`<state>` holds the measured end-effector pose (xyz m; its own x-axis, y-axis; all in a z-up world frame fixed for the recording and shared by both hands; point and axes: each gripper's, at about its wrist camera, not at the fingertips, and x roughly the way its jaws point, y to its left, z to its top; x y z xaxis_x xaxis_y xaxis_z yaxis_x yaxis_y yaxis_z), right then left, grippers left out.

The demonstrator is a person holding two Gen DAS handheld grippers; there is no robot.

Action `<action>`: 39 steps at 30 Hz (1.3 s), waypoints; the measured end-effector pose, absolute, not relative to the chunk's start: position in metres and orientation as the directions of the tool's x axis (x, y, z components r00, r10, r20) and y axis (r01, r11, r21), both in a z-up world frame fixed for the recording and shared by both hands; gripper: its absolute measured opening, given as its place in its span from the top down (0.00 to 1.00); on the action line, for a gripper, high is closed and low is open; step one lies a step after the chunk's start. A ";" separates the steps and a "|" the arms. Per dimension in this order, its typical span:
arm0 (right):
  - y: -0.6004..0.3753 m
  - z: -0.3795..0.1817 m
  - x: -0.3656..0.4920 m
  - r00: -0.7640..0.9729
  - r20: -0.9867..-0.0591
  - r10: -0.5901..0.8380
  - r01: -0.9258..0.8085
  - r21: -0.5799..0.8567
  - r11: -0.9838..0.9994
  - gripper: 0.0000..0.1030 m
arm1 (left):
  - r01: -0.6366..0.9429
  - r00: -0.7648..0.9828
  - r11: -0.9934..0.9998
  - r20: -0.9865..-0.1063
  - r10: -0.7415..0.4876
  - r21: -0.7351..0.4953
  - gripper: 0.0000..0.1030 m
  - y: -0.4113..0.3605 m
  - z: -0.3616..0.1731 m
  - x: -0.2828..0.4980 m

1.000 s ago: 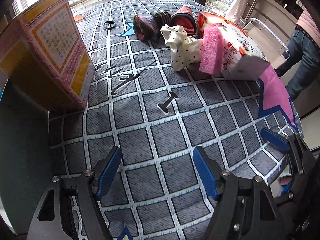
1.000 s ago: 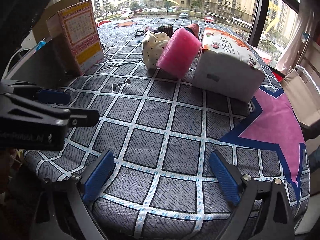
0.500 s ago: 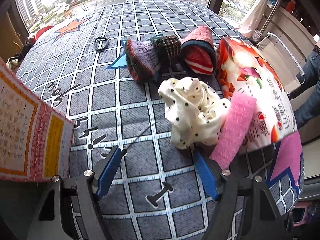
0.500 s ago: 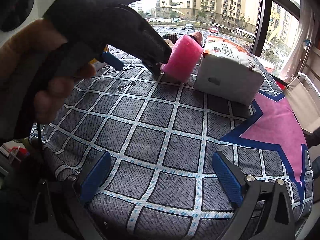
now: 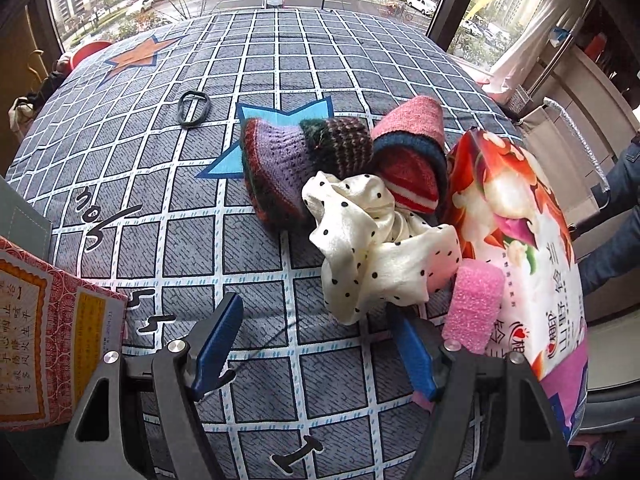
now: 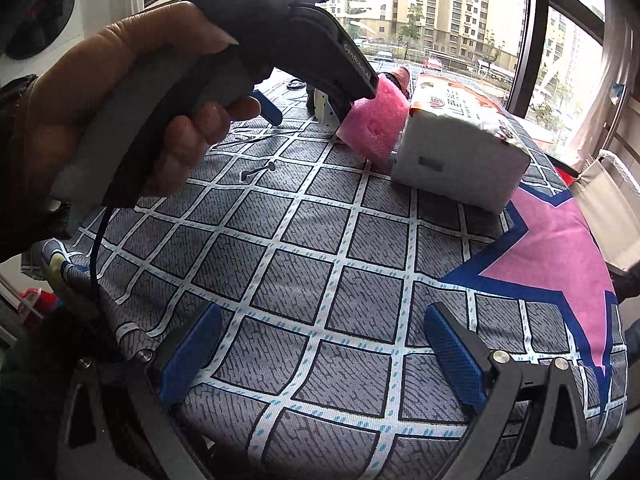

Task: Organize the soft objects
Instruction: 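Grasp the white polka-dot fabric with the left gripper, then grasp the purple-green knitted hat with the right gripper while left gripper holds the polka-dot fabric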

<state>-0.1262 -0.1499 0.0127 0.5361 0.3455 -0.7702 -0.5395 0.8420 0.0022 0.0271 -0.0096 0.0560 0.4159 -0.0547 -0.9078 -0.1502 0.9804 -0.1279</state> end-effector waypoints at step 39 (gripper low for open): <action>-0.154 0.014 -0.131 0.537 -0.770 0.346 -0.544 -0.002 0.839 0.01 | -0.202 0.375 0.950 -0.915 -0.148 -0.236 0.85 -0.008 0.048 0.049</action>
<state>-0.1307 -0.1541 0.0138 0.5366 0.3460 -0.7697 -0.5436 0.8394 -0.0016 0.0492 -0.0079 0.0484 0.3750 -0.1479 -0.9152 -0.2021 0.9504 -0.2364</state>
